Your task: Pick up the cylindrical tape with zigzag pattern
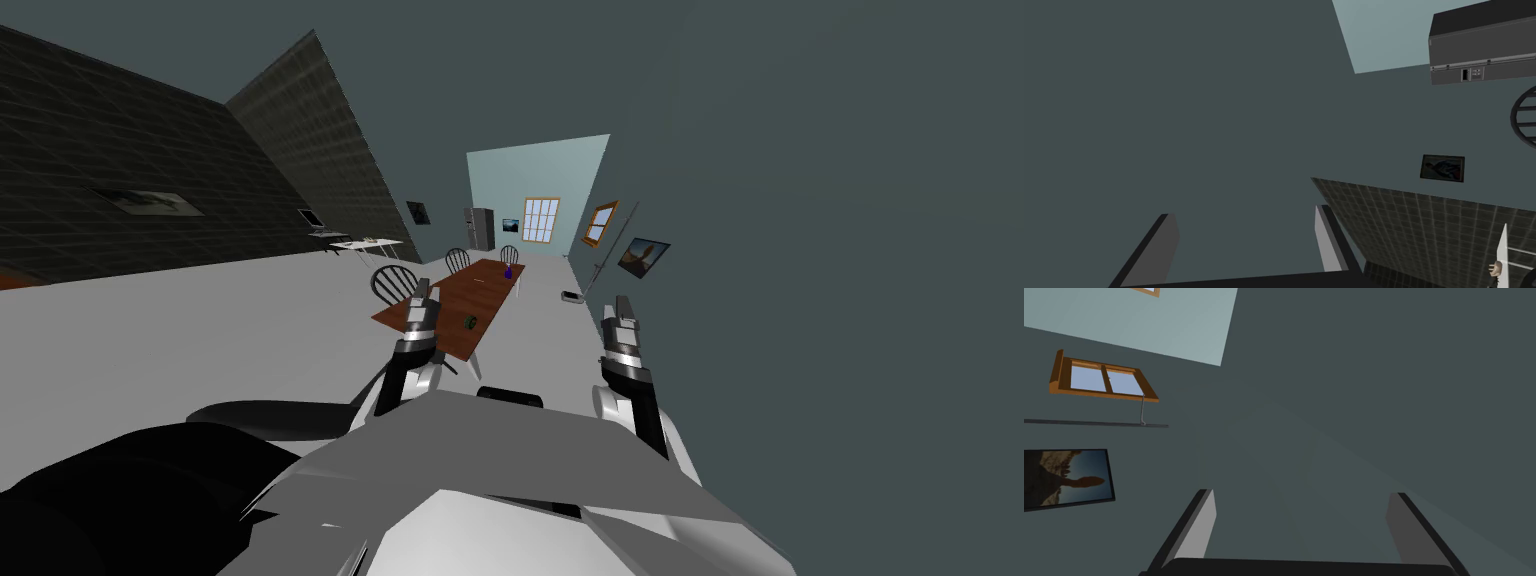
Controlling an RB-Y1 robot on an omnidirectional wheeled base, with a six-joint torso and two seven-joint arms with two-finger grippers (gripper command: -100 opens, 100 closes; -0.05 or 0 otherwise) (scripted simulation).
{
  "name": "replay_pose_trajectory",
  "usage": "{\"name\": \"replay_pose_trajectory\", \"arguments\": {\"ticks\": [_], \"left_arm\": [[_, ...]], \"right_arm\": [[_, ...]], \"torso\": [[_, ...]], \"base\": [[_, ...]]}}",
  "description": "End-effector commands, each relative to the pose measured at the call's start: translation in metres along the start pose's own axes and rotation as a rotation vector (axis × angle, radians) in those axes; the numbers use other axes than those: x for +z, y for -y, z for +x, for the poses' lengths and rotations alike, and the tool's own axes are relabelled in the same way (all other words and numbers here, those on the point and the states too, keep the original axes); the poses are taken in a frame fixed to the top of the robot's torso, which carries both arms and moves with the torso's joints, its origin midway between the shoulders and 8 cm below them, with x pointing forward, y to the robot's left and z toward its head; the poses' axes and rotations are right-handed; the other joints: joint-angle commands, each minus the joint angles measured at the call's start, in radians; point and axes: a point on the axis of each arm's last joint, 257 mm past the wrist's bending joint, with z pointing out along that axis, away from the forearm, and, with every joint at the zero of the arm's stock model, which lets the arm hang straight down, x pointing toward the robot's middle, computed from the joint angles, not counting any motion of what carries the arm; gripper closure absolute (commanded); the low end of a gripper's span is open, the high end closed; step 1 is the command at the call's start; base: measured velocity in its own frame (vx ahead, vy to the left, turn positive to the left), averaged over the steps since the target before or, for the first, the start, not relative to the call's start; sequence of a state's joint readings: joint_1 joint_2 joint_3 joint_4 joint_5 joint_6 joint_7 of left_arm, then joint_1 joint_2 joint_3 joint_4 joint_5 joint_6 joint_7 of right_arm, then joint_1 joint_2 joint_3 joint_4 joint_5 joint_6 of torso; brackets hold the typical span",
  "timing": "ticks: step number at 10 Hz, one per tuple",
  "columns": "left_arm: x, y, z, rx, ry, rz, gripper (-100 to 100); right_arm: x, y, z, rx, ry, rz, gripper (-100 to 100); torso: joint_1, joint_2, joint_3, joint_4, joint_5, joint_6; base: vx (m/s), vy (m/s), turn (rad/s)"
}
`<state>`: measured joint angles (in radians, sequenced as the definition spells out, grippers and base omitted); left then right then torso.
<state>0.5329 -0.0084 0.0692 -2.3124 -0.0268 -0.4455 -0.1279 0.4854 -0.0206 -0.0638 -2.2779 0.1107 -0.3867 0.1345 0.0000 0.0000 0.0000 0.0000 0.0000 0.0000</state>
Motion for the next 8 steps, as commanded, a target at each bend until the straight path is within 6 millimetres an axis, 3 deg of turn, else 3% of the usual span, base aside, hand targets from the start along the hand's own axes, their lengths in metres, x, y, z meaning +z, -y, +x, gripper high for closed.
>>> {"name": "replay_pose_trajectory", "arguments": {"ticks": [1, 4, 8], "left_arm": [[0.0, -0.004, 0.007, 0.005, -0.035, -0.003, -100], [-0.005, -0.02, 0.029, 0.007, -0.125, -0.025, -100], [-0.021, -0.056, 0.066, 0.004, -0.271, -0.085, -100]], "right_arm": [[0.0, 0.0, 0.0, 0.0, 0.0, 0.0, 0], [0.0, 0.0, 0.0, 0.0, 0.0, 0.0, 0], [0.0, 0.0, 0.0, 0.0, 0.0, 0.0, 0]], "torso": [[0.0, 0.0, 0.0, 0.0, 0.0, 0.0], [0.001, 0.001, 0.0, 0.0, 0.0, 0.0], [0.002, 0.002, 0.001, 0.0, 0.001, 0.0]], "base": [[-0.003, 0.005, 0.033], [-0.016, 0.015, 0.052], [-0.031, 0.026, 0.101]]}}
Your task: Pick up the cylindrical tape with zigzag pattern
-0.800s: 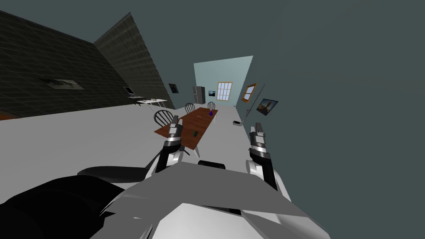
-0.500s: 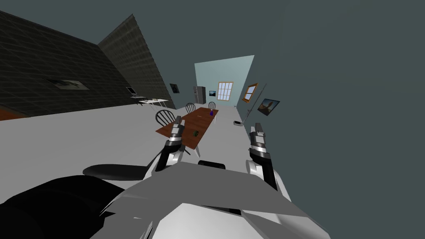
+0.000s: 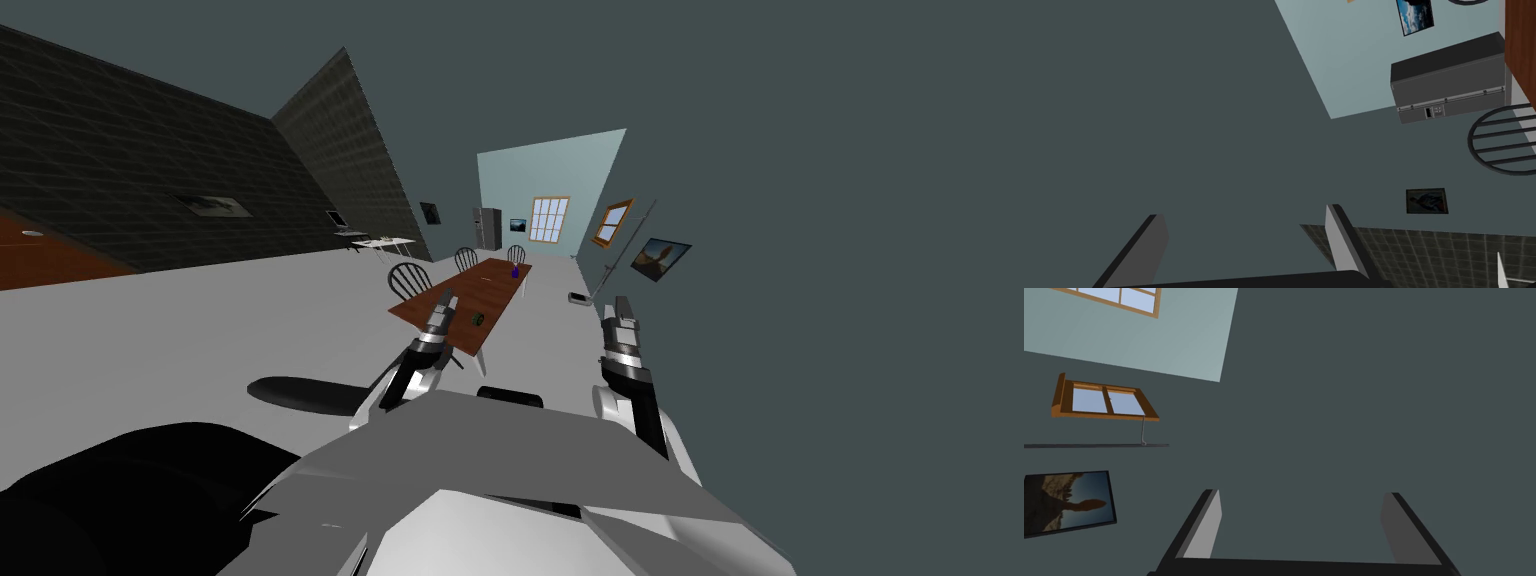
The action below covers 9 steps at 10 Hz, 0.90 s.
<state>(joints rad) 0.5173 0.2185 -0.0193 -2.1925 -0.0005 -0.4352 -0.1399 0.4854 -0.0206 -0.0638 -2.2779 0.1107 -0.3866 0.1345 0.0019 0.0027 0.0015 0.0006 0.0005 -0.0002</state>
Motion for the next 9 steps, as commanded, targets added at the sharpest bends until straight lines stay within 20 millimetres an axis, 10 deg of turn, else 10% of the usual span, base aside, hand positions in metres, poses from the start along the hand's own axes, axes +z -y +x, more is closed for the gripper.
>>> {"name": "replay_pose_trajectory", "arguments": {"ticks": [1, 9], "left_arm": [[0.001, -0.01, 0.009, 0.0, -0.025, -0.012, -100], [-0.033, -0.083, 0.072, 0.014, -0.274, -0.149, -100]], "right_arm": [[0.0, 0.0, 0.0, 0.0, 0.0, 0.0, 0], [0.0, 0.0, 0.0, 0.0, 0.0, 0.0, 0]], "torso": [[0.0, 0.0, 0.0, 0.0, 0.0, 0.0], [-0.001, 0.0, 0.0, 0.0, 0.0, 0.0]], "base": [[-0.031, 0.014, 0.031], [-0.033, 0.021, 0.092]]}}
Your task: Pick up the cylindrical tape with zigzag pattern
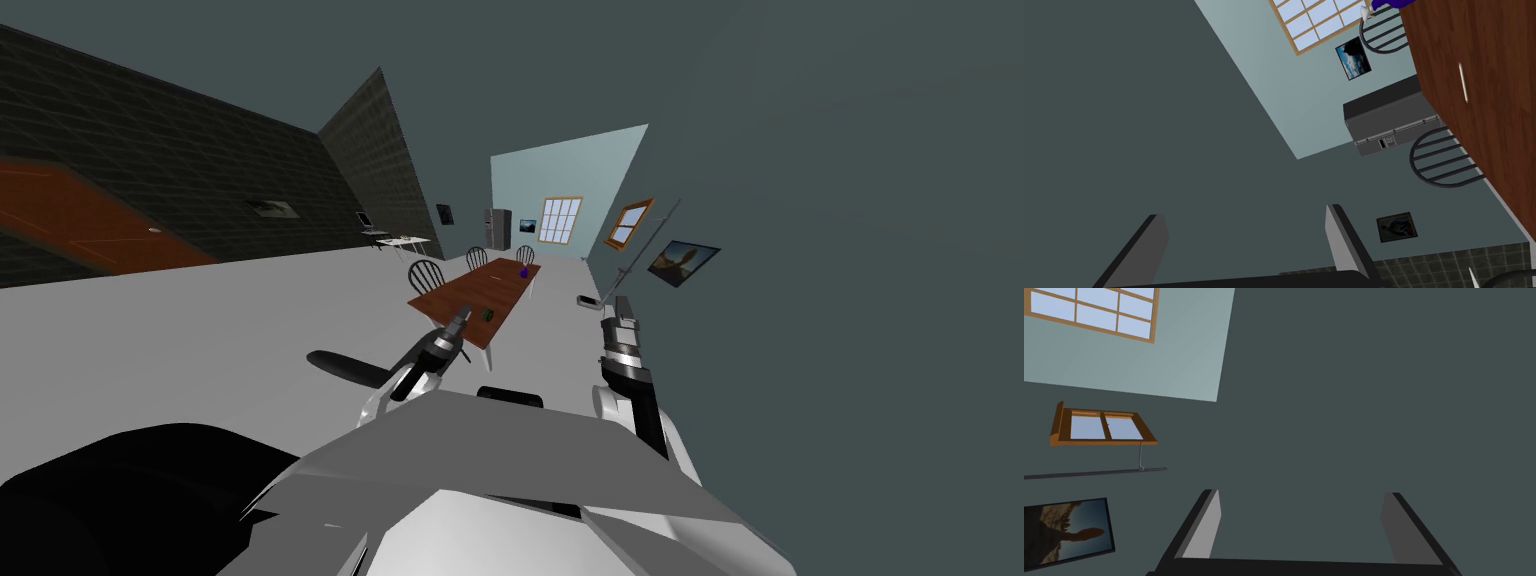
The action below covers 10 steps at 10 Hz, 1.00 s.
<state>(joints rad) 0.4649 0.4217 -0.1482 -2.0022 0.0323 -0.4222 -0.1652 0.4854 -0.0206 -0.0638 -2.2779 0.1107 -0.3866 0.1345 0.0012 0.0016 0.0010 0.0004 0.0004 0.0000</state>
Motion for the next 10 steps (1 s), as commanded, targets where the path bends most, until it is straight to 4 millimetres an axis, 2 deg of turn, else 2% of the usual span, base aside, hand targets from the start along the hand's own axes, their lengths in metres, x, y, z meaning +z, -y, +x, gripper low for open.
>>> {"name": "replay_pose_trajectory", "arguments": {"ticks": [1, 2, 5, 6, 8, 9, 10], "left_arm": [[-0.006, -0.021, 0.017, 0.011, -0.063, -0.038, -100], [-0.007, -0.023, 0.018, 0.012, -0.064, -0.043, -100], [-0.024, -0.066, 0.045, 0.049, -0.188, -0.127, -100], [-0.025, -0.068, 0.045, 0.05, -0.189, -0.133, -100], [-0.039, -0.097, 0.058, 0.083, -0.264, -0.191, -100], [-0.041, -0.1, 0.057, 0.089, -0.269, -0.197, -100], [-0.049, -0.117, 0.062, 0.113, -0.308, -0.23, -100]], "right_arm": [[0.0, 0.0, 0.0, 0.0, 0.0, 0.0, 0], [0.0, 0.0, 0.0, 0.0, 0.0, 0.0, 0], [0.0, 0.0, 0.0, 0.0, 0.0, 0.0, 0], [0.0, 0.0, 0.0, 0.0, 0.0, 0.0, 0], [0.0, 0.0, 0.0, 0.0, 0.0, 0.0, 0], [0.0, 0.0, 0.0, 0.0, 0.0, 0.0, 0], [0.0, 0.0, 0.0, 0.0, 0.0, 0.0, 0]], "torso": [[0.0, 0.0, 0.0, 0.0, 0.0, 0.0], [0.0, 0.0, 0.0, 0.0, 0.0, 0.0], [0.0, 0.0, 0.0, 0.0, 0.0, 0.0], [0.0, 0.0, 0.0, 0.0, 0.0, 0.0], [-0.001, -0.001, -0.001, 0.0, 0.0, 0.0], [-0.001, -0.001, -0.001, 0.0, 0.0, 0.0], [-0.002, -0.002, -0.001, 0.0, 0.0, 0.0]], "base": [[-0.025, 0.02, 0.114], [-0.023, 0.017, 0.037], [-0.025, 0.017, 0.069], [-0.012, 0.006, 0.013], [-0.003, 0.001, 0.004], [0.0, 0.0, 0.0], [0.008, -0.005, -0.022]]}}
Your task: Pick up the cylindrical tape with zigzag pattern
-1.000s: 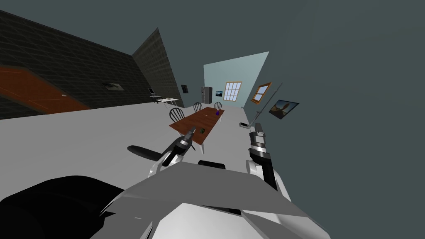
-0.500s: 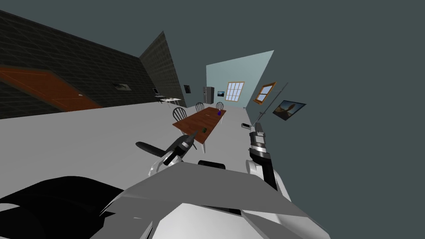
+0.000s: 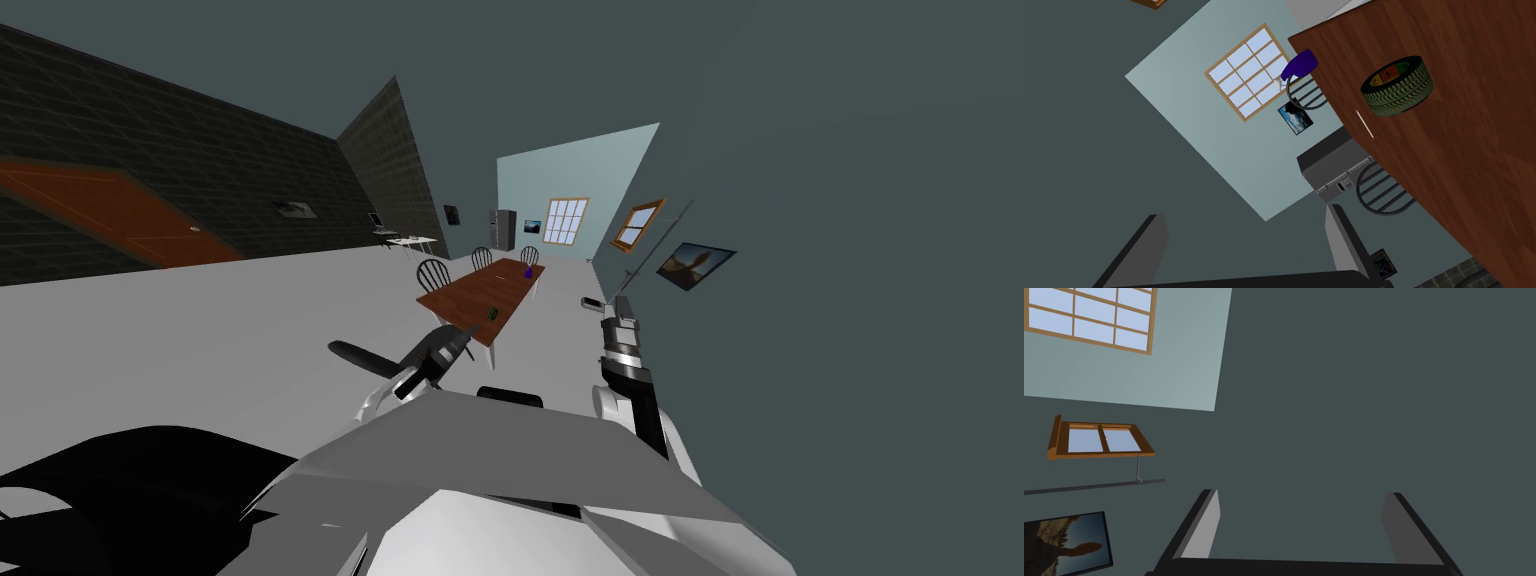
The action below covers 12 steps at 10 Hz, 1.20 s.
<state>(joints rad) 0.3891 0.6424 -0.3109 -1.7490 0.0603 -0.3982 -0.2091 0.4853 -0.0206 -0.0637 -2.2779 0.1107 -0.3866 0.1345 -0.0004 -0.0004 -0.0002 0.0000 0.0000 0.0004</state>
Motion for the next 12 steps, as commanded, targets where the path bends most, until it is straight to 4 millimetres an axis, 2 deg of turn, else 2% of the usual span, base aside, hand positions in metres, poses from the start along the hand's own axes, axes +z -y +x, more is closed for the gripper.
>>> {"name": "replay_pose_trajectory", "arguments": {"ticks": [1, 4, 5, 6, 9, 10, 12], "left_arm": [[-0.005, -0.025, 0.01, 0.038, -0.057, -0.054, -100], [-0.017, -0.076, 0.02, 0.13, -0.157, -0.159, -100], [-0.018, -0.078, 0.02, 0.131, -0.158, -0.164, -100], [-0.023, -0.096, 0.02, 0.166, -0.188, -0.201, -100], [-0.036, -0.143, 0.013, 0.275, -0.266, -0.301, -100], [-0.038, -0.147, 0.013, 0.276, -0.267, -0.309, -100], [-0.048, -0.178, 0.001, 0.351, -0.31, -0.38, -100]], "right_arm": [[0.0, 0.0, 0.0, 0.0, 0.0, 0.0, 0], [0.0, 0.0, 0.0, 0.0, 0.0, 0.0, 0], [0.0, 0.0, 0.0, 0.0, 0.0, 0.0, 0], [0.0, 0.0, 0.0, 0.0, 0.0, 0.0, 0], [0.0, 0.0, 0.0, 0.0, 0.0, 0.0, 0], [0.0, 0.0, 0.0, 0.0, 0.0, 0.0, 0], [0.0, 0.0, 0.0, 0.0, 0.0, 0.0, 0]], "torso": [[0.0, 0.0, 0.0, 0.0, 0.0, 0.0], [-0.001, -0.002, -0.001, -0.001, 0.0, 0.0], [-0.002, -0.003, -0.002, -0.001, 0.0, 0.0], [-0.001, -0.002, -0.001, -0.001, 0.0, 0.0], [-0.004, -0.006, -0.003, -0.001, -0.001, 0.0], [-0.004, -0.006, -0.003, -0.001, -0.001, 0.001], [-0.003, -0.004, -0.002, -0.001, -0.001, 0.0]], "base": [[0.023, -0.011, -0.053], [0.043, -0.023, -0.105], [0.042, -0.017, -0.054], [0.046, -0.023, -0.112], [0.085, -0.052, -0.201], [0.064, -0.029, -0.069], [0.08, -0.041, -0.157]]}}
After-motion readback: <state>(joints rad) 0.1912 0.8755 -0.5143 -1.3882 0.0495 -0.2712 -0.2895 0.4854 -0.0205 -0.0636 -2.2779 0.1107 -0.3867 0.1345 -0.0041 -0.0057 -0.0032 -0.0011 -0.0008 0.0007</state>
